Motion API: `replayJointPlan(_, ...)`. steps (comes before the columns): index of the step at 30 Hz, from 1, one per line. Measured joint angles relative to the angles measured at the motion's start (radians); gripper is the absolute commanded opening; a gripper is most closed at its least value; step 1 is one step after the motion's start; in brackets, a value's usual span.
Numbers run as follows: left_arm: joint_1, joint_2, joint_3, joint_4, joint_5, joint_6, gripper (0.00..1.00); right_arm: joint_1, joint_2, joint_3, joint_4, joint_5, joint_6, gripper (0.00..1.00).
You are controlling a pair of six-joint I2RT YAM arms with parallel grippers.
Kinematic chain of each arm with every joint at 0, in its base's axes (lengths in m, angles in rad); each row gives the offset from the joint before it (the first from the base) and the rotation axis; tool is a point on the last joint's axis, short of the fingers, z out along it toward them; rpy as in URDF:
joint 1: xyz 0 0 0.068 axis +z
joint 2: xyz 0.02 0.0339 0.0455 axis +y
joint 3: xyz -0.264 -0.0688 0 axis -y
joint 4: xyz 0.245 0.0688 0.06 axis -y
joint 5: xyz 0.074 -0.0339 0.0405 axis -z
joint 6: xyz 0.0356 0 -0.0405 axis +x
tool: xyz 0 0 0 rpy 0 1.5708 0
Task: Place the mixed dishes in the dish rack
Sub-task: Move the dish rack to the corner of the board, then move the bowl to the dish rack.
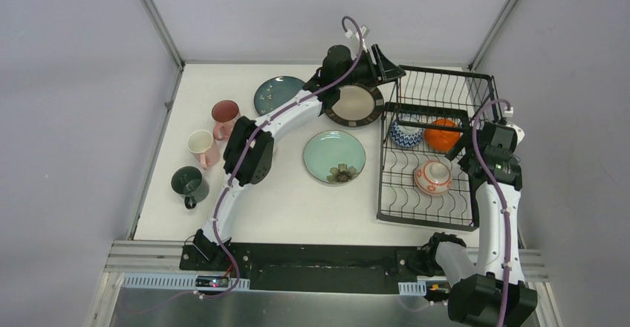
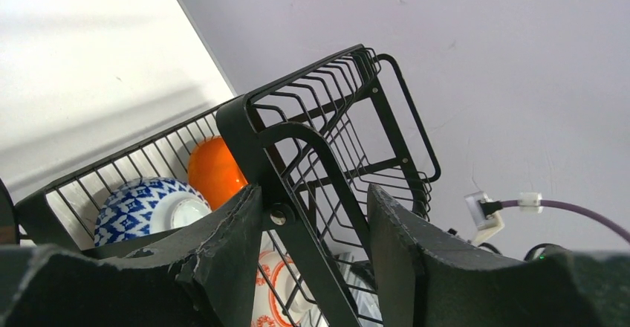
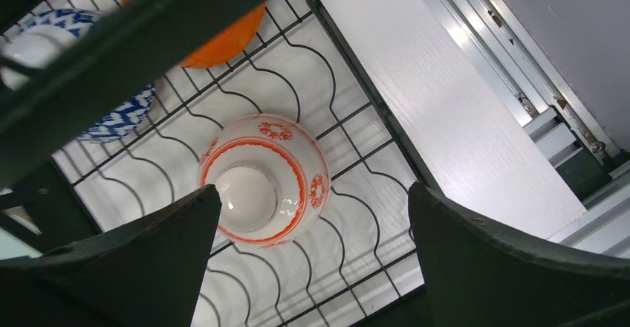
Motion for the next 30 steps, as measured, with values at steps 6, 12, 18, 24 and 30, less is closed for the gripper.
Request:
replayJointPlan(6, -0.003, -0.029, -0.026, -0.022, 0.002, 0.01, 0.61, 0.0, 0.001, 0.137, -0.128, -0.042, 0.058, 0.93)
replayJointPlan(12, -0.005, -0.069, -0.054, -0.109, 0.02, 0.03, 0.75, 0.0, -0.05, 0.16, -0.231, -0.167, 0.127, 0.8)
replayJointPlan(18, 0.003, -0.111, -0.089, -0.171, 0.053, 0.04, 0.78, 0.001, -0.137, 0.103, -0.248, -0.285, 0.21, 0.72)
replayJointPlan(24, 0.022, -0.19, -0.148, -0.29, 0.07, 0.093, 0.79, 0.001, -0.077, -0.011, -0.183, -0.4, 0.311, 0.54)
replayJointPlan(30, 0.052, -0.325, -0.316, -0.436, 0.029, 0.167, 0.75, 0.002, -0.043, -0.114, -0.101, -0.437, 0.413, 0.51)
